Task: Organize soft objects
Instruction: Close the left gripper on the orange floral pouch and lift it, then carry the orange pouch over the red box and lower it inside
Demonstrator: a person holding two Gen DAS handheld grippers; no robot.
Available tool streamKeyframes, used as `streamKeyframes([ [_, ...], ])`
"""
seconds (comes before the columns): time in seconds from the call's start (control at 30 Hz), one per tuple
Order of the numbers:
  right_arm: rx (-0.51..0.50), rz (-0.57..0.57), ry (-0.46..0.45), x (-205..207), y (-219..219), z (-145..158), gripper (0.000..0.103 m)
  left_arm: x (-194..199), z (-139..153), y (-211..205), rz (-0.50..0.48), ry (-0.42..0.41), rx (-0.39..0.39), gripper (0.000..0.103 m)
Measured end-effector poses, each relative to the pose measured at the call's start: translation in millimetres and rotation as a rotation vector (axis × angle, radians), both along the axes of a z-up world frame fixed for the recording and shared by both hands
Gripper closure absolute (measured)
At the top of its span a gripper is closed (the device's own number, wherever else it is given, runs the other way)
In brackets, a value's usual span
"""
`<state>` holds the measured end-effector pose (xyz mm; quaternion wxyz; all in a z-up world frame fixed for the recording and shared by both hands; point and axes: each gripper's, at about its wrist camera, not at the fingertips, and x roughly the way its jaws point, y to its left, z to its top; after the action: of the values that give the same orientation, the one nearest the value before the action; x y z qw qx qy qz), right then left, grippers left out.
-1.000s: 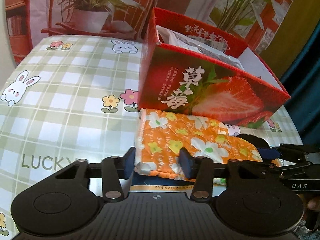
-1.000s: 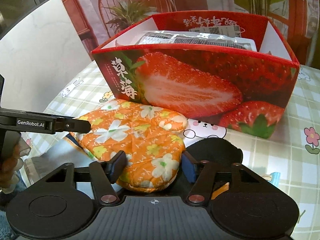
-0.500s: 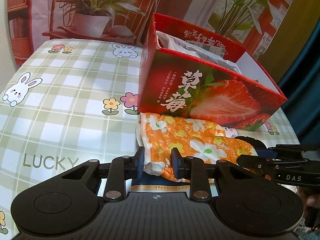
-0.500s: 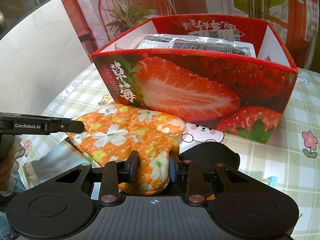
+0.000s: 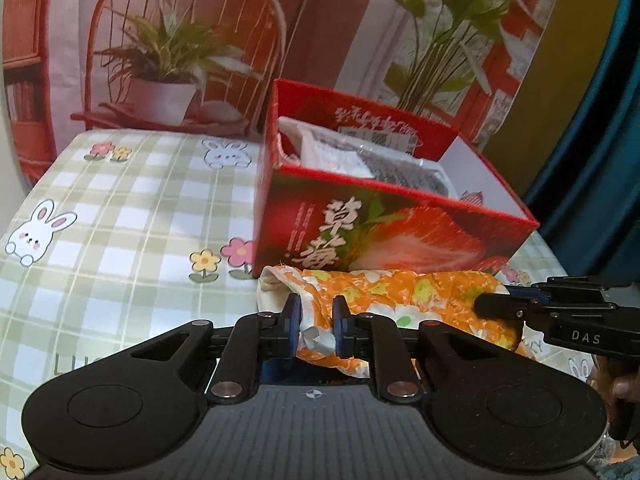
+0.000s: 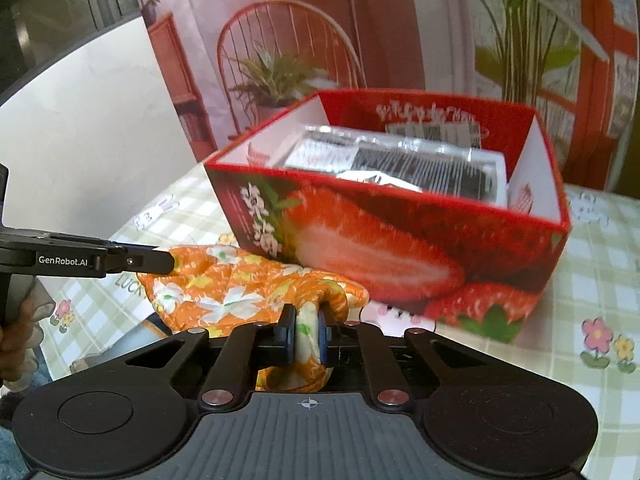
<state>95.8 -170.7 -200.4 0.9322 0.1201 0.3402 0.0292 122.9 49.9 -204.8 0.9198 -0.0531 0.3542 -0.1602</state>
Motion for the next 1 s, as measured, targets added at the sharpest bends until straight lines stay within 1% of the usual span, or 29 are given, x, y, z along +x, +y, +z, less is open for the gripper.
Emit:
streamKeyframes([
  [0.3,-0.042,-0.021,-0.068,-11.8,-9.2,23.2,0.093,-6.4,21.3,-14.0,-0.051,-0.076,-0.002,0.086],
  [0.43,-0.059,-0.028,-0.092,-16.4,-14.7,32.8,0.093,-4.5,33.0,-22.8,-0.081,-0.112,0.013,0.086],
  [0.77,-0.087,-0.026,-0.162,-19.9,-26.9,66.9,0.093,2.1,82.4,-32.1,-0.126,-0.243,0.014,0.086],
  [1.0,-0.084,-0.027,-0.216,-13.1,-37.2,95.7,0.093,12.6,108.9,-41.6,-0.138,-0.320,0.014,0.086],
])
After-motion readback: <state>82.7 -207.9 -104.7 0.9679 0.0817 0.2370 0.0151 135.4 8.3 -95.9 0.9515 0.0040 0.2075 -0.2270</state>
